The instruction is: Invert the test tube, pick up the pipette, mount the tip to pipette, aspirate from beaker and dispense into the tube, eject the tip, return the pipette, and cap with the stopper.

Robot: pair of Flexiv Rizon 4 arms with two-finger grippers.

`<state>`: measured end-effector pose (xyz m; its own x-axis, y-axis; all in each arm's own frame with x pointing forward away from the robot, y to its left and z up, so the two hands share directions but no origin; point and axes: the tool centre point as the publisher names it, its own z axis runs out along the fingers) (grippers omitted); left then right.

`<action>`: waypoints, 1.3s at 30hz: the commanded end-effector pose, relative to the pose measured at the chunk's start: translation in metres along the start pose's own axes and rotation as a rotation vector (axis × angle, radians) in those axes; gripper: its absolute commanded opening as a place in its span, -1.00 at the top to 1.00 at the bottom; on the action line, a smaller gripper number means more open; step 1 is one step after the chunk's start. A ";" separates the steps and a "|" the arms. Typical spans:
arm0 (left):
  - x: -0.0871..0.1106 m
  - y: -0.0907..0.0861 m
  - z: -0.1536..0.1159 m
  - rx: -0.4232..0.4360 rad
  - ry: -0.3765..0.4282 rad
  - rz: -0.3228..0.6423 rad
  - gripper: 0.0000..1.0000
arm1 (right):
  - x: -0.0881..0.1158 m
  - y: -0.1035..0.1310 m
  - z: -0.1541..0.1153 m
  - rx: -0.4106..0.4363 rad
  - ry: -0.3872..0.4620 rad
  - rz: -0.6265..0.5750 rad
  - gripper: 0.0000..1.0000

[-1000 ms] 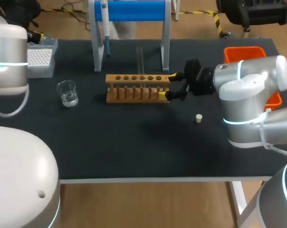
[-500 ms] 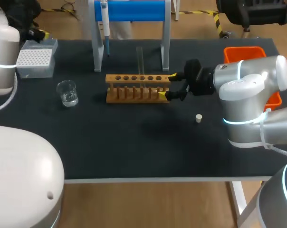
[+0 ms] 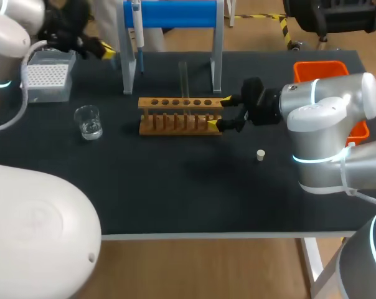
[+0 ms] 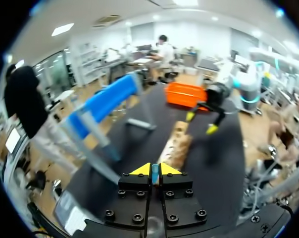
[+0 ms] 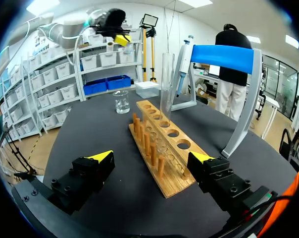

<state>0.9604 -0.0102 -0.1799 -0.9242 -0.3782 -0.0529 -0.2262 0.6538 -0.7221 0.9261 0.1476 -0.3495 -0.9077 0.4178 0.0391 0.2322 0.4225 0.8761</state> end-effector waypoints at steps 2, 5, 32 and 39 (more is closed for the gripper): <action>0.033 -0.023 0.008 -0.106 0.199 0.083 1.00 | 0.000 0.000 -0.001 0.001 0.002 0.000 -1.00; 0.052 -0.031 0.017 -0.092 0.233 0.084 1.00 | 0.000 0.000 -0.001 0.001 0.002 0.000 -1.00; 0.079 -0.058 0.041 -0.019 0.152 0.078 1.00 | 0.000 0.000 -0.001 0.001 0.002 0.000 -1.00; 0.079 -0.059 0.040 -0.023 0.148 0.070 1.00 | 0.000 0.000 -0.001 0.001 0.002 0.000 -1.00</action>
<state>0.9130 -0.1062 -0.1702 -0.9725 -0.2330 -0.0010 -0.1641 0.6882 -0.7067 0.9261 0.1476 -0.3495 -0.9077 0.4178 0.0391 0.2322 0.4225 0.8761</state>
